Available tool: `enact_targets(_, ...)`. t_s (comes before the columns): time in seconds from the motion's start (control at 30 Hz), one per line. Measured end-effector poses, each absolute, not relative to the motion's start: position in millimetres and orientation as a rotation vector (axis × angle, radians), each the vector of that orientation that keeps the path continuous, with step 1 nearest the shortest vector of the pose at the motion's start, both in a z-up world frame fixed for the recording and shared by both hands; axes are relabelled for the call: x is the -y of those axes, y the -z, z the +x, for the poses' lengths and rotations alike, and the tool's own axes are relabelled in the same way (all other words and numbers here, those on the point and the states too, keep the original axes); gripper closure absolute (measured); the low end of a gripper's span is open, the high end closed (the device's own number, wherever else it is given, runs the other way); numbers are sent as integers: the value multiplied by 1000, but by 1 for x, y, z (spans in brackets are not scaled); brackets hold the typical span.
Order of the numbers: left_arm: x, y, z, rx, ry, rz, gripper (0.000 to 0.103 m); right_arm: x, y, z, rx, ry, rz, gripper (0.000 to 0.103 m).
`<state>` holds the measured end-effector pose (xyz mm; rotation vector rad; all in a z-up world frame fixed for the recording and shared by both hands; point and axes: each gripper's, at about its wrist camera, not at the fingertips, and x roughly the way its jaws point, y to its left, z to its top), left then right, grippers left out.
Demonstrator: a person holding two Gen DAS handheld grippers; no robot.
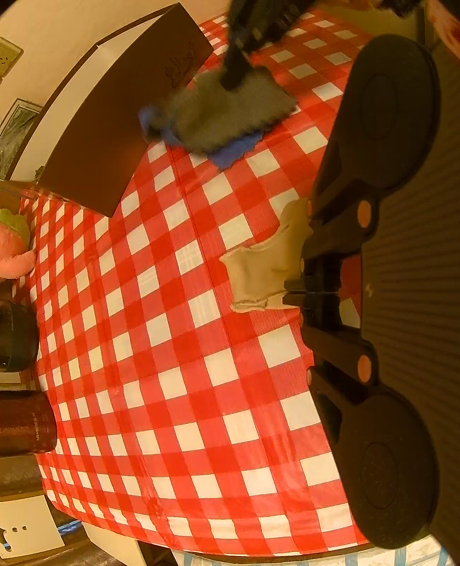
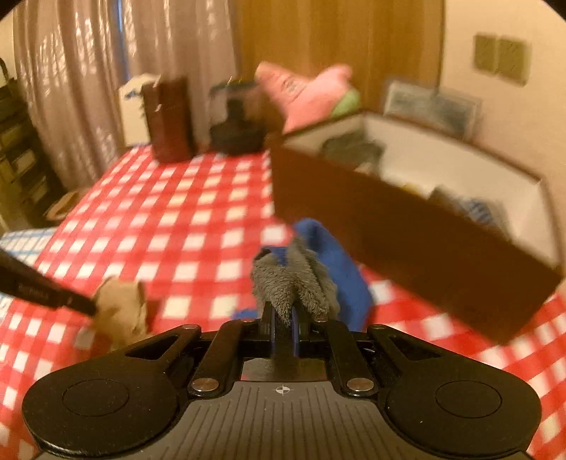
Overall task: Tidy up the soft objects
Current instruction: 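Close the right gripper on the grey-blue towel while the left approaches the beige fabric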
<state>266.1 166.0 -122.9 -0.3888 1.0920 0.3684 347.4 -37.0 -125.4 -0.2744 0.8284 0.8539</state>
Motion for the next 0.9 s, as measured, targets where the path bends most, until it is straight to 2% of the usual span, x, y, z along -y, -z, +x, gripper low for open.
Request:
enact_targets(0.27, -167, 126, 266, -1097, -357, -405, 102, 32, 153, 363, -991, -813, -203, 92)
enact_targets(0.33, -167, 126, 267, -1093, -348, -410, 101, 31, 145, 367, -1011, -807, -200, 80)
enact_targets(0.37, -166, 125, 268, -1091, -346, -412, 98, 31, 142, 367, -1014, -798, -210, 60)
enact_targets(0.4, -166, 125, 268, -1089, -346, -415, 96, 33, 137, 366, -1008, -789, -212, 47)
enact_targets(0.5, -165, 124, 269, -1080, -338, -417, 93, 43, 125, 361, -967, -785, -175, 31)
enact_targets(0.57, -165, 126, 269, -1082, -336, -421, 92, 46, 125, 363, -964, -784, -163, 25)
enact_targets(0.8, -168, 131, 268, -1088, -344, -449, 90, 41, 154, 393, -1038, -772, -69, 21)
enact_targets(0.9, -169, 131, 266, -1086, -349, -466, 86, 37, 163, 403, -1064, -769, -29, 21)
